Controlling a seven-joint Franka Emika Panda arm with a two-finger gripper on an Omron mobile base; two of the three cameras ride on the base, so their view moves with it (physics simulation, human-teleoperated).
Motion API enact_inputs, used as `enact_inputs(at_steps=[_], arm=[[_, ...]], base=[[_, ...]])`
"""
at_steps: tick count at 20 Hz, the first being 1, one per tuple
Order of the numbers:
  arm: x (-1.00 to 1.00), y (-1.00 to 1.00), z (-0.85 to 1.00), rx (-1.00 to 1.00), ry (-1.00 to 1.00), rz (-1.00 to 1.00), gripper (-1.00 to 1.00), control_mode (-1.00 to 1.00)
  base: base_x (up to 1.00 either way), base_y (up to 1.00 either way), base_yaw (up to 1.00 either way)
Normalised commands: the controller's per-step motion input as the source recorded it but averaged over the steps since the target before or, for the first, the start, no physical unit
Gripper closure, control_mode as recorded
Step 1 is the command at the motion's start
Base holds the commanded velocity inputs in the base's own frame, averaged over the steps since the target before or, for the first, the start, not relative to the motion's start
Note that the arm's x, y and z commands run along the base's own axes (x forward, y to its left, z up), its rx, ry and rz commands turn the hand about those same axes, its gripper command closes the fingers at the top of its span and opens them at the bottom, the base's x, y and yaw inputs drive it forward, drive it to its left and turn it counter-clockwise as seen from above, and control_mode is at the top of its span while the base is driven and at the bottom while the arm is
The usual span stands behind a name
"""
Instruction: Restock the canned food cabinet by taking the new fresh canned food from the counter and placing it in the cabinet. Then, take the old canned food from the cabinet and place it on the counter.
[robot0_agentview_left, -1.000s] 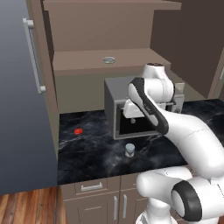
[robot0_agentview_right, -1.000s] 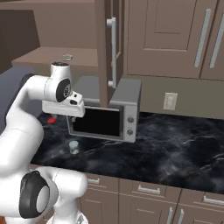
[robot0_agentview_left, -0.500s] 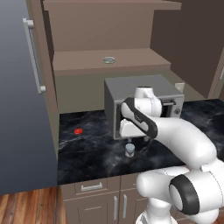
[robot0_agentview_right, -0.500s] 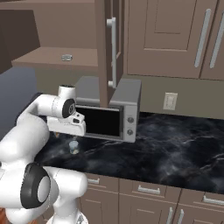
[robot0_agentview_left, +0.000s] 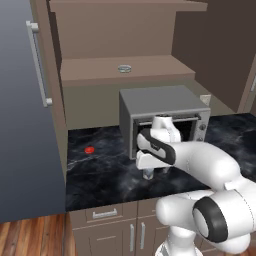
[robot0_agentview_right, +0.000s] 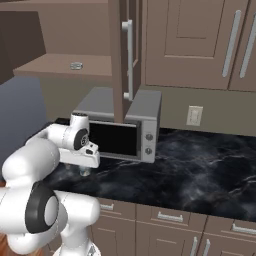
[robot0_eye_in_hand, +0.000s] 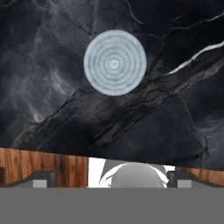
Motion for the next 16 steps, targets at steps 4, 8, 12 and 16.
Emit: enact_inputs(at_steps=[4,8,12,16], arm=[[0.06,0.00,-0.50,-0.04,-0.03,0.00,-1.00,-1.00],[0.27,0.00,-0.25,-0.09,-0.09,-0.02,-1.00,-1.00],[0.23,0.00,-0.06,-0.03,-0.07,-0.02,-1.00,-1.00],[0.17,0.00,0.00,0.00,-0.04,-0.01,-1.00,-1.00]], base=[[0.00,0.00,0.00],[0.00,0.00,0.00],[0.00,0.00,0.00],[0.00,0.00,0.00]])
